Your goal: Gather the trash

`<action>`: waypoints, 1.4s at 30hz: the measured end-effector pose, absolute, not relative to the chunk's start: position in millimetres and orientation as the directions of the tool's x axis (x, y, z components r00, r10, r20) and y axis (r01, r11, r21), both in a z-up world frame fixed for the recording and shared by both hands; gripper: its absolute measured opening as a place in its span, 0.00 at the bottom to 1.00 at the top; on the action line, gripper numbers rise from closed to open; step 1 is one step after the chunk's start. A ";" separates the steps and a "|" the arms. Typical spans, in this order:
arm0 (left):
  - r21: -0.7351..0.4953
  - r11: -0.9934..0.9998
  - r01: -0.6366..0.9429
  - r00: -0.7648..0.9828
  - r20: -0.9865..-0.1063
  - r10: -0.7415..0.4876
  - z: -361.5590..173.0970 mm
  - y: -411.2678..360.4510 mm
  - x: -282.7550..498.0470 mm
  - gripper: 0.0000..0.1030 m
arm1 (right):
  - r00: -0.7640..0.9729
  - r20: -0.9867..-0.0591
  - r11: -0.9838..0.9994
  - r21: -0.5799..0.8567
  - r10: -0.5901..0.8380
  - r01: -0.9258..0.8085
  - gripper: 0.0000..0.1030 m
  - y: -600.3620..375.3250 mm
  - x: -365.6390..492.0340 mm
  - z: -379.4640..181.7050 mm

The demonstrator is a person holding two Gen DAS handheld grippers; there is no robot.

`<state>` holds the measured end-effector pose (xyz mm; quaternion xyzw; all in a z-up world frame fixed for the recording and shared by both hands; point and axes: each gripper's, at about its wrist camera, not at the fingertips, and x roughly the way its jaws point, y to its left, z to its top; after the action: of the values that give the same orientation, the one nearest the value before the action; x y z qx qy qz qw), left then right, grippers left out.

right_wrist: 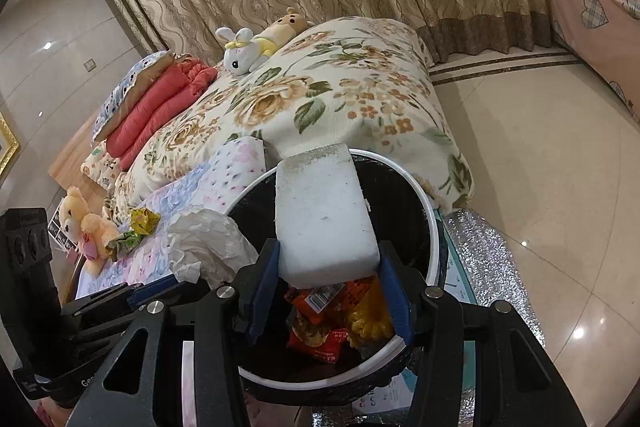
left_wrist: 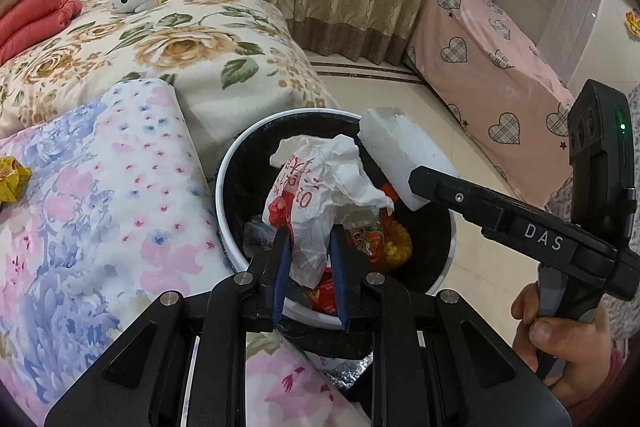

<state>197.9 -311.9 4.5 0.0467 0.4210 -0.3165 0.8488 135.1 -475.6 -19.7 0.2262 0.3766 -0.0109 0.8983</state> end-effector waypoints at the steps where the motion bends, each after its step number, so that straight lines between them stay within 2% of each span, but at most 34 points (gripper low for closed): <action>1: -0.188 0.795 0.577 0.444 -0.745 -0.498 4.3 -312.2 197.9 0.17 | 0.715 -0.681 0.895 0.404 0.155 0.190 0.51 -476.0 136.5 -20.2; 6: -0.186 0.790 0.584 0.442 -0.744 -0.502 6.3 -315.0 196.6 0.19 | 0.713 -0.681 0.885 0.421 0.166 0.197 0.53 -478.0 136.7 -20.8; 11: -0.180 0.796 0.578 0.457 -0.737 -0.498 8.4 -310.4 193.9 0.26 | 0.717 -0.677 0.871 0.441 0.166 0.216 0.62 -483.2 133.0 -21.2; 18: -0.198 0.824 0.531 0.473 -0.737 -0.482 3.7 -285.2 190.9 0.36 | 0.730 -0.666 0.871 0.442 0.156 0.216 0.67 -476.9 125.3 -16.7; 22: -0.218 0.842 0.493 0.484 -0.736 -0.473 -0.9 -261.3 186.9 0.38 | 0.738 -0.652 0.867 0.456 0.173 0.199 0.79 -464.4 120.4 -13.8; 26: -0.229 0.864 0.448 0.505 -0.733 -0.456 -3.6 -236.4 181.6 0.40 | 0.739 -0.646 0.868 0.463 0.192 0.178 0.84 -445.0 117.9 -12.4; 34: -0.235 0.905 0.356 0.559 -0.722 -0.407 -8.1 -179.1 171.7 0.49 | 0.737 -0.632 0.881 0.460 0.238 0.110 0.90 -398.7 119.2 -10.7; 42: -0.253 0.935 0.250 0.602 -0.716 -0.355 -10.9 -120.1 170.0 0.51 | 0.708 -0.631 0.886 0.463 0.317 0.016 0.93 -340.8 129.0 -14.3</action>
<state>170.0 -120.1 -10.9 -0.0635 0.4129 -0.1693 0.8926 129.0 -340.8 -14.3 0.2231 0.3729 0.0840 0.8967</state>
